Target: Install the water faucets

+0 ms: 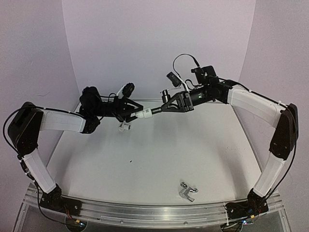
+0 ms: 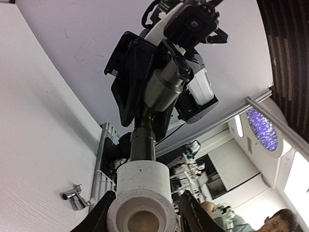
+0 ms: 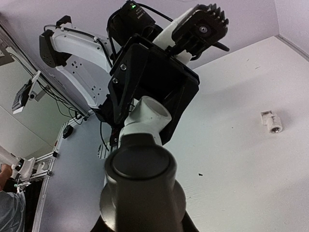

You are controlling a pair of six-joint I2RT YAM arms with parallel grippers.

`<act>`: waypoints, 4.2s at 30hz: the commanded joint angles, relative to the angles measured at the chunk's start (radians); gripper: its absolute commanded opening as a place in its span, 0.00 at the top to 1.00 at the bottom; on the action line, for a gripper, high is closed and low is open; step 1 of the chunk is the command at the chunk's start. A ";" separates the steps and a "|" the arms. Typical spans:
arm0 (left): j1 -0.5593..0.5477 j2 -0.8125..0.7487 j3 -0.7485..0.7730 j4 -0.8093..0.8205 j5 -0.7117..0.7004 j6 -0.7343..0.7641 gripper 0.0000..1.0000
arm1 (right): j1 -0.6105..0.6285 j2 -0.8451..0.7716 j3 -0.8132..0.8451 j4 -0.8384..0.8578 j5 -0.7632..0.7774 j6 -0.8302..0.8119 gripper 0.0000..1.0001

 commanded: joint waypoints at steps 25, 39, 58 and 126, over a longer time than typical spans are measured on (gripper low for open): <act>-0.142 -0.326 0.104 -0.980 -0.340 1.006 0.60 | 0.003 0.082 -0.040 0.183 -0.144 0.484 1.00; -0.339 -0.516 -0.037 -1.078 -0.921 1.559 0.75 | 0.003 0.113 -0.105 0.389 -0.230 0.771 1.00; -0.507 -0.547 0.012 -1.217 -1.153 1.479 0.08 | -0.001 0.043 -0.038 0.394 -0.138 0.575 1.00; -0.358 -0.505 0.062 -1.220 -0.901 1.445 0.69 | 0.054 0.045 -0.125 0.564 -0.158 0.923 1.00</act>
